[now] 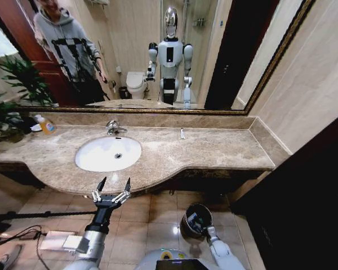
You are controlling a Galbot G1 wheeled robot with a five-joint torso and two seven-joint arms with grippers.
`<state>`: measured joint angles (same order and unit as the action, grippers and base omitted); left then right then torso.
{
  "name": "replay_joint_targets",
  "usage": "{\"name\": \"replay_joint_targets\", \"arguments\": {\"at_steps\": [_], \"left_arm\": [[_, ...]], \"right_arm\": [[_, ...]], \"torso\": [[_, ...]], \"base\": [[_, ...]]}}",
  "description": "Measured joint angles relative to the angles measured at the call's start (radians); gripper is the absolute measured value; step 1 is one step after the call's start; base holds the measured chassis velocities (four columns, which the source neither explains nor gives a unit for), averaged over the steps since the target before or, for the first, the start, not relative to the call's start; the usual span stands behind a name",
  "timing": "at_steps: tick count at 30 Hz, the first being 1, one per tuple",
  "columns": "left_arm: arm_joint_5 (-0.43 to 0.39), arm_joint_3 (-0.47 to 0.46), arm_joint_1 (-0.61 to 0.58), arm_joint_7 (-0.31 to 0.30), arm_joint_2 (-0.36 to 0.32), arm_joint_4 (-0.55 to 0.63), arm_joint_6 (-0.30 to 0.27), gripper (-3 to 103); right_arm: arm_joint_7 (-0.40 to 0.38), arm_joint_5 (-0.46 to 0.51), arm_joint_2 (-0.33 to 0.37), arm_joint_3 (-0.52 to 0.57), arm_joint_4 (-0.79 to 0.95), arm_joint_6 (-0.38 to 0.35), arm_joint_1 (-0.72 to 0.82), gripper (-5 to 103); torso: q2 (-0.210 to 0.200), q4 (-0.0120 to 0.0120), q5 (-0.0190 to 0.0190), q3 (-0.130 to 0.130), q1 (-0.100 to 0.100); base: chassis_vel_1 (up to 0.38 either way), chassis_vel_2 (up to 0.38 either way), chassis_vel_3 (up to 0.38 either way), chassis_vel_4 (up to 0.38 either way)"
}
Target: Pick up the trash from the sink and place it in the trash bin.
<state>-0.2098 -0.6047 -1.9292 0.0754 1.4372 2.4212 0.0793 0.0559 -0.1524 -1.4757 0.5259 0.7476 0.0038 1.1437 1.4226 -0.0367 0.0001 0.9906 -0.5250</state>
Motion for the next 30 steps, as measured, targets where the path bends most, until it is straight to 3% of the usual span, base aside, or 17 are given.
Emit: {"name": "replay_joint_targets", "arguments": {"at_steps": [6,10,14,15,17,21,24,26,30], "left_arm": [[0.0,0.0,0.0,0.0,0.0,0.0,0.0,100],[0.0,0.0,0.0,0.0,0.0,0.0,0.0,100],[0.0,0.0,0.0,0.0,0.0,0.0,0.0,100],[0.0,0.0,0.0,0.0,0.0,0.0,0.0,100],[0.0,0.0,0.0,0.0,0.0,0.0,0.0,100],[0.0,0.0,0.0,0.0,0.0,0.0,0.0,100],[0.0,0.0,0.0,0.0,0.0,0.0,0.0,100],[0.0,0.0,0.0,0.0,0.0,0.0,0.0,100],[0.0,0.0,0.0,0.0,0.0,0.0,0.0,100]], "right_arm": [[-0.022,-0.012,0.006,0.0,-0.159,0.042,-0.095,21],[-0.03,-0.097,0.026,0.001,-0.255,0.103,-0.136,21],[-0.031,-0.119,0.033,0.003,-0.295,0.096,-0.163,19],[-0.034,-0.116,0.036,0.006,-0.308,0.096,-0.175,27],[-0.034,-0.109,0.039,0.007,-0.308,0.093,-0.178,27],[-0.028,-0.097,0.049,0.007,-0.303,0.073,-0.176,48],[-0.022,-0.095,0.05,0.007,-0.306,0.072,-0.173,54],[-0.016,-0.094,0.05,0.007,-0.302,0.072,-0.167,65],[-0.011,-0.087,0.051,0.007,-0.287,0.074,-0.154,76]], "torso": [[0.0,-0.0002,-0.0003,0.0,0.0],[0.0,-0.0001,0.0,0.0,0.0],[0.0,-0.0001,0.0002,0.0,0.0],[0.0,-0.0002,-0.0001,0.0,0.0],[0.0,-0.0002,-0.0001,0.0,0.0],[0.0,-0.0001,-0.0004,0.0,0.0],[0.0,-0.0002,0.0002,0.0,0.0],[0.0,-0.0001,-0.0001,0.0,0.0],[0.0,-0.0001,0.0,0.0,0.0]], "base": [[0.0,0.0,0.0,0.0],[0.0,0.0,0.0,0.0],[0.0,0.0,0.0,0.0],[0.0,0.0,0.0,0.0],[0.0,0.0,0.0,0.0],[0.0,0.0,0.0,0.0],[0.0,0.0,0.0,0.0],[0.0,0.0,0.0,0.0],[0.0,0.0,0.0,0.0]]}}
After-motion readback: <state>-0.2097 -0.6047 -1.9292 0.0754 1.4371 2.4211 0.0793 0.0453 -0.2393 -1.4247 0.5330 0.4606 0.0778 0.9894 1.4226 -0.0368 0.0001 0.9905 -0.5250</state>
